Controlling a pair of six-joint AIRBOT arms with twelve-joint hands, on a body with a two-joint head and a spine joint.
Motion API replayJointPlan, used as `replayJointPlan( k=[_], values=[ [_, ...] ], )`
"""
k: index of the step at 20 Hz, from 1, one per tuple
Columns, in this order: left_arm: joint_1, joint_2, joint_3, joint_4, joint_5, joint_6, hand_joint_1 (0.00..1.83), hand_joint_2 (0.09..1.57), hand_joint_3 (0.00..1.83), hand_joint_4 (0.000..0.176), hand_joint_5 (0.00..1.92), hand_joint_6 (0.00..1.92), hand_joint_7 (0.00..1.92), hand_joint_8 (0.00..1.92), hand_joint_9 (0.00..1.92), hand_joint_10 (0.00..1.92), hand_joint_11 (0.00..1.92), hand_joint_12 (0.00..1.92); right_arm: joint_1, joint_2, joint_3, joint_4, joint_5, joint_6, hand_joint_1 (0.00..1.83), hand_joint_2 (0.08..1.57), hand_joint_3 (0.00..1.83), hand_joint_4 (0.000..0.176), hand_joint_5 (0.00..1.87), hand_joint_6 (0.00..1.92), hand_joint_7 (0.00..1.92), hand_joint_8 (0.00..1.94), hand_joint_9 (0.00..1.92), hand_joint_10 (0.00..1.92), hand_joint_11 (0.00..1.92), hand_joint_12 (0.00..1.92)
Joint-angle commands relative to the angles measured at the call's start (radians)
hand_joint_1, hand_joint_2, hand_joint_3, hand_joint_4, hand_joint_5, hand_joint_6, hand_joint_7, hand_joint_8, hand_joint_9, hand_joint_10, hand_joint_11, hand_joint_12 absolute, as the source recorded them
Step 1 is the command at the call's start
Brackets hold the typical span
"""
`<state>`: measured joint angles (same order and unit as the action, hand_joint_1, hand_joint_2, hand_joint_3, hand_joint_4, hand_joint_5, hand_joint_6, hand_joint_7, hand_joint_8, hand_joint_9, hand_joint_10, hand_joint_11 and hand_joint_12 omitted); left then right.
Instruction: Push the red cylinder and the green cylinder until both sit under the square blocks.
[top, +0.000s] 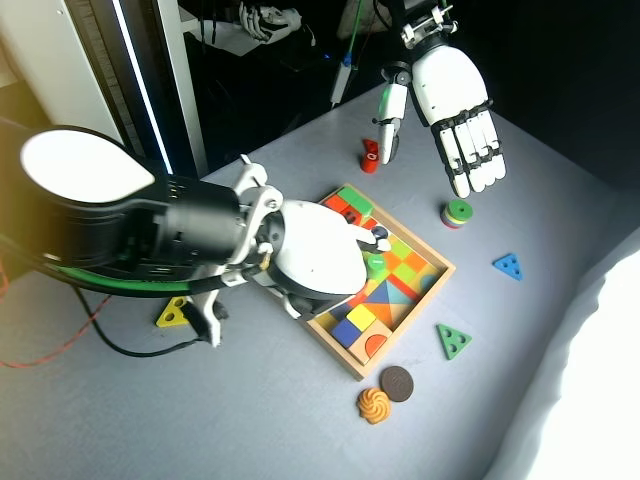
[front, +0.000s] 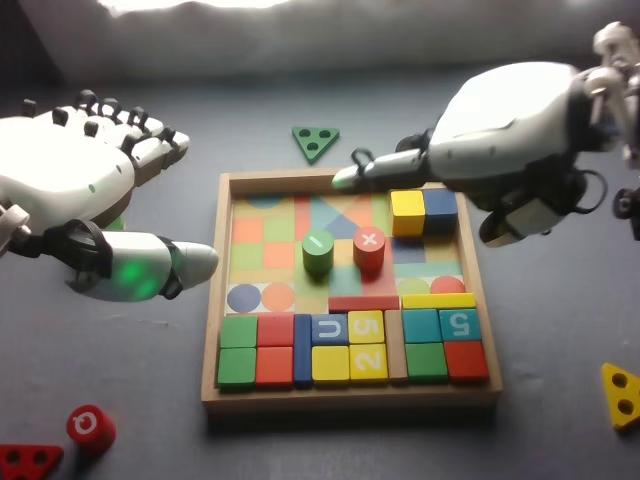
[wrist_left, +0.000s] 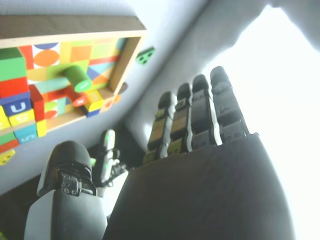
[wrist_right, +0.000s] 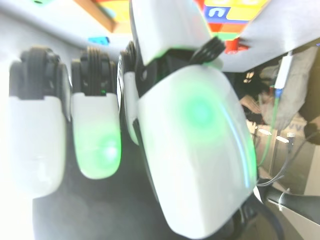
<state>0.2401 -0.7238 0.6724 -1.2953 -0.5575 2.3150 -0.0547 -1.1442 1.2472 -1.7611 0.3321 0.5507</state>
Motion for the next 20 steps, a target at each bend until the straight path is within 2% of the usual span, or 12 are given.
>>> replayJointPlan(
  k=[1, 5, 8, 10, 11, 15, 20],
  values=[
    [-0.007, 0.007, 0.001, 0.043, -0.056, 0.004, 0.00, 1.20, 0.03, 0.000, 0.00, 0.00, 0.00, 0.00, 0.00, 0.00, 0.02, 0.02, -0.004, 0.001, 0.009, 0.005, 0.005, 0.022, 1.83, 1.19, 0.06, 0.000, 0.03, 0.01, 1.85, 1.94, 1.92, 1.92, 1.92, 1.92],
    [-0.007, 0.007, 0.000, 0.037, -0.057, 0.004, 0.00, 1.21, 0.03, 0.000, 0.00, 0.00, 0.00, 0.00, 0.00, 0.00, 0.01, 0.02, -0.024, -0.032, 0.039, -0.018, 0.005, 0.026, 1.83, 1.21, 0.09, 0.000, 0.05, 0.01, 1.87, 1.94, 1.92, 1.92, 1.92, 1.92],
    [-0.007, 0.007, -0.006, 0.028, -0.059, 0.004, 0.00, 1.22, 0.03, 0.000, 0.00, 0.00, 0.00, 0.00, 0.00, 0.00, 0.03, 0.03, -0.024, -0.051, 0.069, -0.025, 0.004, 0.028, 1.80, 0.92, 0.67, 0.000, 0.05, 0.01, 1.87, 1.94, 1.92, 1.92, 1.92, 1.92],
    [-0.010, 0.007, -0.012, 0.015, -0.072, 0.004, 0.00, 1.22, 0.02, 0.000, 0.00, 0.00, 0.00, 0.00, 0.00, 0.00, 0.02, 0.03, -0.021, -0.055, 0.078, -0.073, 0.003, 0.088, 1.83, 0.84, 0.82, 0.000, 0.05, 0.00, 1.88, 1.94, 1.92, 1.92, 1.92, 1.92],
    [-0.014, 0.007, -0.014, 0.014, -0.076, 0.004, 0.00, 1.22, 0.02, 0.000, 0.00, 0.00, 0.00, 0.00, 0.00, 0.00, 0.03, 0.04, -0.020, -0.056, 0.080, -0.112, 0.003, 0.126, 1.83, 0.82, 0.86, 0.000, 0.05, 0.00, 1.87, 1.94, 1.92, 1.92, 1.92, 1.92],
    [-0.019, 0.007, -0.014, 0.014, -0.077, 0.004, 0.00, 1.22, 0.02, 0.000, 0.00, 0.00, 0.00, 0.00, 0.00, 0.00, 0.01, 0.03, -0.021, -0.055, 0.081, -0.162, 0.000, 0.177, 1.83, 0.81, 0.87, 0.000, 0.07, 0.01, 1.88, 1.94, 1.92, 1.92, 1.92, 1.92],
    [-0.025, 0.007, -0.018, 0.013, -0.077, 0.005, 0.00, 1.21, 0.01, 0.000, 0.00, 0.00, 0.00, 0.00, 0.00, 0.00, 0.01, 0.05, -0.029, -0.054, 0.082, -0.175, -0.005, 0.189, 1.83, 0.79, 0.86, 0.000, 0.09, 0.01, 1.85, 1.94, 1.92, 1.92, 1.92, 1.92]
  ],
)
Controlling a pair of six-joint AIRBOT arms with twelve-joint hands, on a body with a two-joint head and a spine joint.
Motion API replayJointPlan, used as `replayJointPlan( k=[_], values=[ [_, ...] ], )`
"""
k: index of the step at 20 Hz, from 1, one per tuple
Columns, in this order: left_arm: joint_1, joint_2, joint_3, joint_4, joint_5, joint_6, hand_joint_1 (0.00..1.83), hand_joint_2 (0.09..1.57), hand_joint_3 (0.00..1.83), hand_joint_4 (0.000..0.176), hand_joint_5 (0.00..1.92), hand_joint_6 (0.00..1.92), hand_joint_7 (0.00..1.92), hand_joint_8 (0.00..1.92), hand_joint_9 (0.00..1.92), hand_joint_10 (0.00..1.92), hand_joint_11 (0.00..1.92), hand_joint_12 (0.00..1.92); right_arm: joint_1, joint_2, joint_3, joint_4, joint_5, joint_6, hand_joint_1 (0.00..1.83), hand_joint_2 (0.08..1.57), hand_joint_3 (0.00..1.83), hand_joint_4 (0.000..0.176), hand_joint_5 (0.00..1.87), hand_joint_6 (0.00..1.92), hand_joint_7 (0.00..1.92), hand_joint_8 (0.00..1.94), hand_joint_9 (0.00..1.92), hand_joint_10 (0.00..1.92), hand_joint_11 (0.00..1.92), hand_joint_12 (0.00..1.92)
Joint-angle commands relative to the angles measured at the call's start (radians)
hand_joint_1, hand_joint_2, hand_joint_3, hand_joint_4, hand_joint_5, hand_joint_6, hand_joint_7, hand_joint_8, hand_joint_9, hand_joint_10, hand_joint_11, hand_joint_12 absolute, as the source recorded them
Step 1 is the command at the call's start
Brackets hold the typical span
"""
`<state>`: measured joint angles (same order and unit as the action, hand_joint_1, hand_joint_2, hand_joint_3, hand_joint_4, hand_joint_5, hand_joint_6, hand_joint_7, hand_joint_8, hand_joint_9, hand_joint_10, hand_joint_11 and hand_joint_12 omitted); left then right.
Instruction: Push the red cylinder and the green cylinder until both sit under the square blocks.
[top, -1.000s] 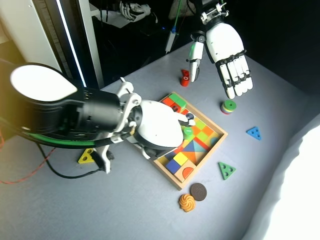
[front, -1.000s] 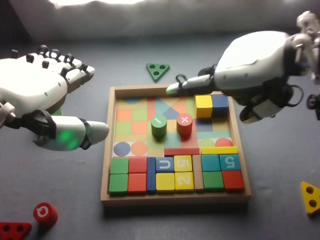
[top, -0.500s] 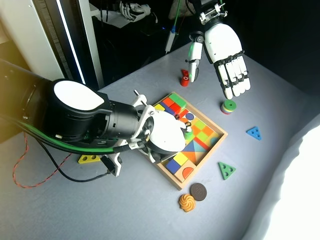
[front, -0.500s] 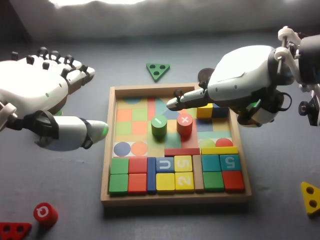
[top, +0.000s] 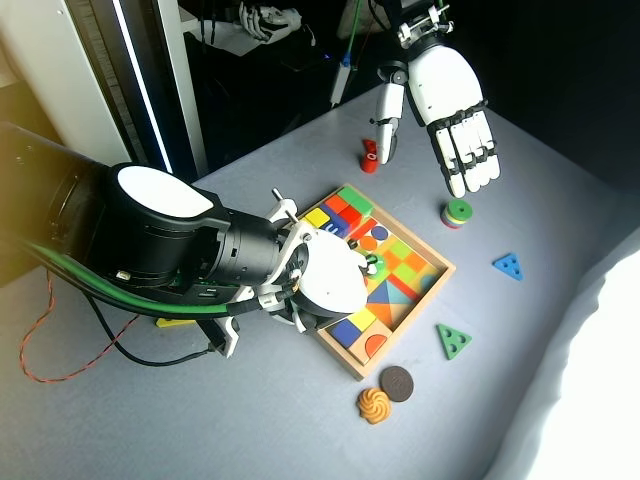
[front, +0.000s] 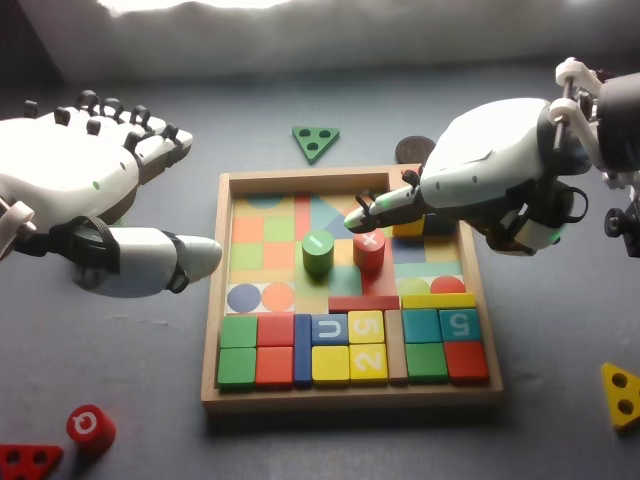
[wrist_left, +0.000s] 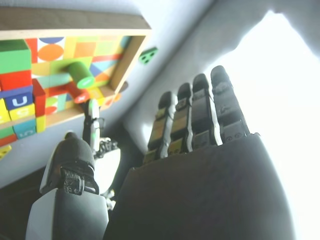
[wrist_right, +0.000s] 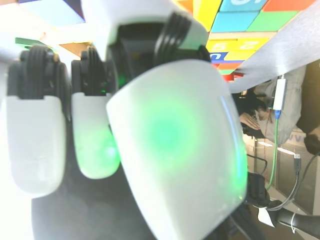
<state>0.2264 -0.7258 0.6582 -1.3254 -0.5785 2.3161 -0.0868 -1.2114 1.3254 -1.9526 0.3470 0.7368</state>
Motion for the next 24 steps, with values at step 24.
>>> replayJointPlan(
  k=[24],
  values=[
    [-0.022, 0.007, -0.004, 0.034, -0.060, 0.021, 0.00, 1.23, 0.00, 0.000, 0.00, 0.00, 0.00, 0.00, 0.00, 0.00, 0.01, 0.04, -0.085, 0.097, -0.040, -0.039, 0.018, 0.060, 1.83, 0.83, 0.78, 0.000, 0.20, 0.01, 1.83, 1.94, 1.92, 1.92, 1.92, 1.92]
  ],
)
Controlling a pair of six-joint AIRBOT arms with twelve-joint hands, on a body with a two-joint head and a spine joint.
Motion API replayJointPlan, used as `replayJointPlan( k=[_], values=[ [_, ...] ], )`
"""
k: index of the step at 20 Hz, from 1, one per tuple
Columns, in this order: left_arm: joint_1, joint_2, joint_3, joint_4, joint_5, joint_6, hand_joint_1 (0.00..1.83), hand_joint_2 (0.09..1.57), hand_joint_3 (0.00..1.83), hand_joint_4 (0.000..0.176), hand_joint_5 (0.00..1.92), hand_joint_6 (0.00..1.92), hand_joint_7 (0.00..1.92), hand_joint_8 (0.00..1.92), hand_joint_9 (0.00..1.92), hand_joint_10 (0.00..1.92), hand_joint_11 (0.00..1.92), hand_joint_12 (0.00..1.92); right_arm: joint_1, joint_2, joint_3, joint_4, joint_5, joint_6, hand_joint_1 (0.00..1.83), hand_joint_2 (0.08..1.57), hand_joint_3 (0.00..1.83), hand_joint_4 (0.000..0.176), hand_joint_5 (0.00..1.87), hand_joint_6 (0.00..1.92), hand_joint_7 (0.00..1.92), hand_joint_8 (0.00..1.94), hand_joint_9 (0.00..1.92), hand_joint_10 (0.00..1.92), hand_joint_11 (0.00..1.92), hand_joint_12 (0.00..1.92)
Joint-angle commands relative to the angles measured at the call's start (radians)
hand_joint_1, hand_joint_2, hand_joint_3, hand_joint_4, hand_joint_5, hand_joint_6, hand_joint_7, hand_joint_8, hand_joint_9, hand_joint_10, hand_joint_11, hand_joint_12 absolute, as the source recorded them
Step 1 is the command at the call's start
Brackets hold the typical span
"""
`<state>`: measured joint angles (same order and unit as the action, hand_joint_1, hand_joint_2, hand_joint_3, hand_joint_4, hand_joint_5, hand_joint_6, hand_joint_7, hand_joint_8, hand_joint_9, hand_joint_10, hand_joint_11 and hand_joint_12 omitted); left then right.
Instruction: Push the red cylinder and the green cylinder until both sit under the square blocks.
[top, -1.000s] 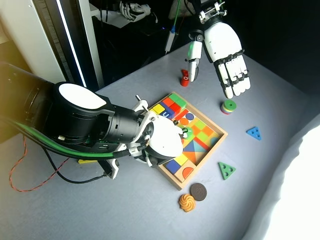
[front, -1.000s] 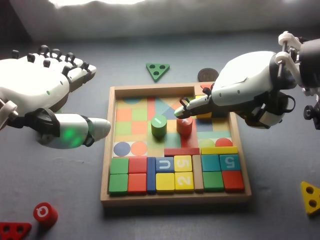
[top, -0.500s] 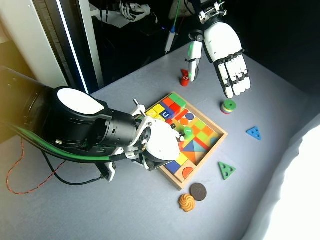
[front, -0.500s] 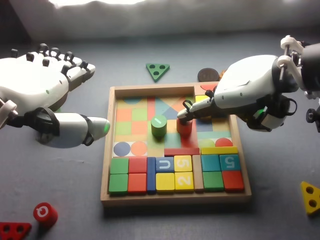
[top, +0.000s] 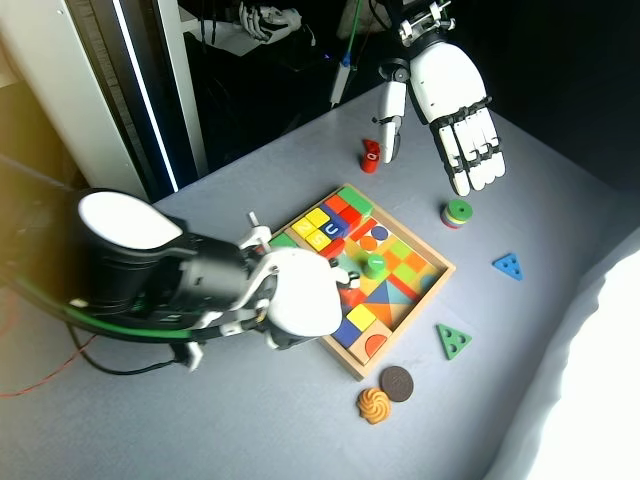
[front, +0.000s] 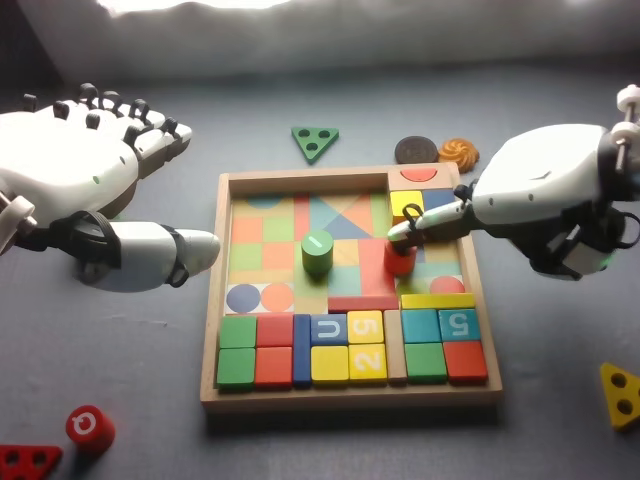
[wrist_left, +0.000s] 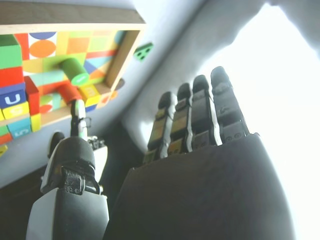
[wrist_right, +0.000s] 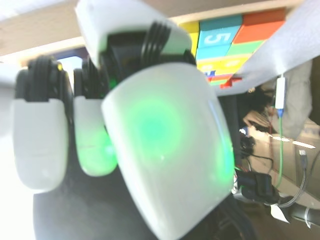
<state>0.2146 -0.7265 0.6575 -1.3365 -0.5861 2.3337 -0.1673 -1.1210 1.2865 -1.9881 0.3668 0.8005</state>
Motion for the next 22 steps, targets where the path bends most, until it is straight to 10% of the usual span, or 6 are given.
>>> replayJointPlan(
  k=[1, 22],
  values=[
    [-0.012, 0.007, -0.004, 0.045, -0.054, 0.004, 0.00, 1.23, 0.00, 0.000, 0.00, 0.00, 0.00, 0.00, 0.00, 0.00, 0.00, 0.04, -0.009, 0.018, -0.012, -0.006, -0.002, -0.003, 1.83, 0.84, 0.78, 0.000, 0.21, 0.01, 1.82, 1.94, 1.92, 1.92, 1.92, 1.92],
    [-0.014, 0.007, -0.009, 0.032, -0.058, 0.022, 0.00, 1.24, 0.00, 0.000, 0.00, 0.00, 0.00, 0.00, 0.01, 0.00, 0.00, 0.14, -0.080, 0.186, -0.119, -0.012, 0.052, 0.021, 1.83, 0.87, 0.68, 0.000, 0.29, 0.01, 1.77, 1.94, 1.92, 1.92, 1.92, 1.92]
  ],
)
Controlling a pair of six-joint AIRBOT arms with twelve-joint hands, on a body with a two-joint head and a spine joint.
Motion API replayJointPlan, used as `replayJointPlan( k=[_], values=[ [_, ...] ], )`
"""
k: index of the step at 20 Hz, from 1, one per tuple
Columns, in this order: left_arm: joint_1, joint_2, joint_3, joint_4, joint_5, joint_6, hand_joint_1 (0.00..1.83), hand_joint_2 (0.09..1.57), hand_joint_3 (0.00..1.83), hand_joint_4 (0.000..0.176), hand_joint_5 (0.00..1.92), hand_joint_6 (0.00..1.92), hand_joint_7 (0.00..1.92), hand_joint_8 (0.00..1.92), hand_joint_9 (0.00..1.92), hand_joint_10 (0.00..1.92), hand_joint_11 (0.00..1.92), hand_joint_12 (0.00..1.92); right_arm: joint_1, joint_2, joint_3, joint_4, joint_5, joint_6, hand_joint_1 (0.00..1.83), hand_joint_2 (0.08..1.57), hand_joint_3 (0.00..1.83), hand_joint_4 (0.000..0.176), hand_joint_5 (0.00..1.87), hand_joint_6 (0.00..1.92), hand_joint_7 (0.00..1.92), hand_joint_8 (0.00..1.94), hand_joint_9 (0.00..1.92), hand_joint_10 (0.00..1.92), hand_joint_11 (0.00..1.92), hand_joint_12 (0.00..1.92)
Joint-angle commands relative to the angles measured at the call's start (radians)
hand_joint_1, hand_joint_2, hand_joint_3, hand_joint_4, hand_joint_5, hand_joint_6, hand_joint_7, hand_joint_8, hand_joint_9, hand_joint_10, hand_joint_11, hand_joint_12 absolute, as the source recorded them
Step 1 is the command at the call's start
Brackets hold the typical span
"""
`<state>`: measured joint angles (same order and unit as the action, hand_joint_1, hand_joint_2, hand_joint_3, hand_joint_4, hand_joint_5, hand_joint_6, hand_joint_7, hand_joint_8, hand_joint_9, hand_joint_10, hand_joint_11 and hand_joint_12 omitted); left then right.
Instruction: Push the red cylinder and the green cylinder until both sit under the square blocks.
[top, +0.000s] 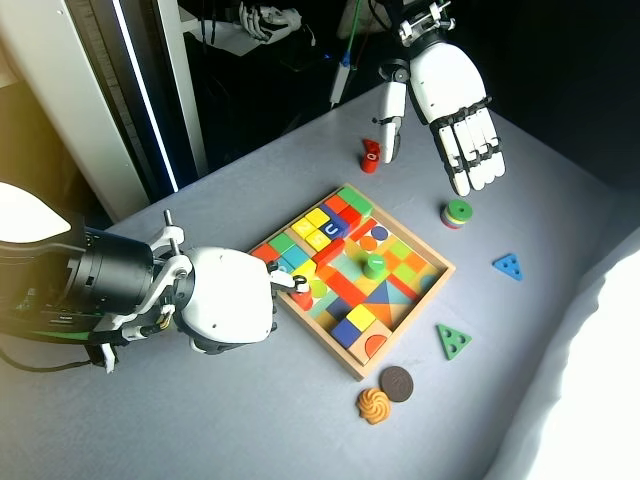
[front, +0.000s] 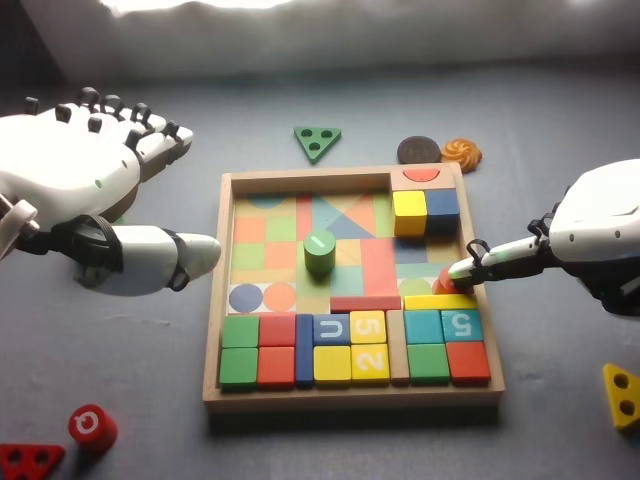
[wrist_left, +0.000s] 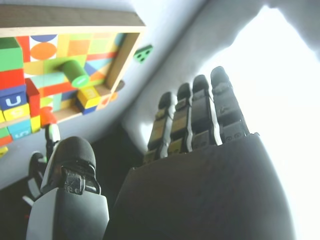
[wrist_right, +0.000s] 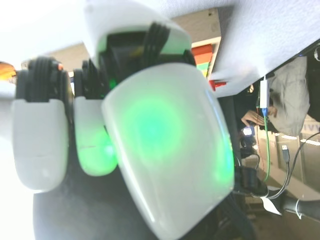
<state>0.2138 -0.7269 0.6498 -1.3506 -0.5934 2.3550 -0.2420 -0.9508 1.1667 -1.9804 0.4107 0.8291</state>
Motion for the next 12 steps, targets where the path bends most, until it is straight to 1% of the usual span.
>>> replayJointPlan(
  k=[1, 3, 4, 6, 7, 12],
  values=[
    [-0.014, 0.007, -0.003, 0.045, -0.050, 0.001, 0.00, 1.24, 0.00, 0.000, 0.01, 0.00, 0.00, 0.00, 0.00, 0.00, 0.00, 0.11, 0.001, 0.016, -0.001, -0.019, 0.016, -0.007, 1.83, 0.88, 0.68, 0.000, 0.33, 0.02, 1.78, 1.94, 1.92, 1.92, 1.92, 1.92],
    [-0.019, 0.007, -0.003, 0.041, -0.051, 0.001, 0.00, 1.24, 0.00, 0.000, 0.00, 0.00, 0.00, 0.00, 0.00, 0.00, 0.00, 0.09, 0.022, 0.013, -0.004, -0.019, 0.017, -0.007, 1.83, 0.88, 0.67, 0.000, 0.29, 0.00, 1.77, 1.94, 1.92, 1.92, 1.92, 1.92],
    [-0.021, 0.007, -0.003, 0.040, -0.052, 0.001, 0.00, 1.24, 0.00, 0.000, 0.01, 0.00, 0.02, 0.00, 0.02, 0.00, 0.00, 0.12, 0.030, 0.012, -0.008, -0.019, 0.017, -0.007, 1.83, 0.88, 0.67, 0.000, 0.28, 0.00, 1.77, 1.94, 1.92, 1.92, 1.92, 1.92],
    [-0.021, 0.007, -0.003, 0.040, -0.052, 0.001, 0.00, 1.24, 0.00, 0.000, 0.00, 0.00, 0.00, 0.00, 0.00, 0.00, 0.00, 0.08, 0.057, 0.010, -0.024, -0.019, 0.016, -0.007, 1.82, 0.88, 0.68, 0.000, 0.26, 0.00, 1.77, 1.94, 1.92, 1.92, 1.92, 1.92],
    [-0.021, 0.007, -0.003, 0.040, -0.052, 0.001, 0.00, 1.24, 0.00, 0.000, 0.00, 0.00, 0.00, 0.00, 0.00, 0.00, 0.00, 0.06, 0.075, 0.008, -0.027, -0.019, 0.016, -0.007, 1.83, 0.88, 0.68, 0.000, 0.29, 0.01, 1.76, 1.94, 1.91, 1.92, 1.92, 1.92],
    [-0.023, 0.007, -0.003, 0.040, -0.052, 0.001, 0.00, 1.24, 0.00, 0.000, 0.00, 0.00, 0.00, 0.00, 0.00, 0.00, 0.00, 0.06, 0.137, -0.018, -0.034, -0.018, 0.008, 0.028, 1.83, 0.86, 0.73, 0.000, 0.28, 0.00, 1.78, 1.94, 1.92, 1.92, 1.92, 1.92]
  ],
)
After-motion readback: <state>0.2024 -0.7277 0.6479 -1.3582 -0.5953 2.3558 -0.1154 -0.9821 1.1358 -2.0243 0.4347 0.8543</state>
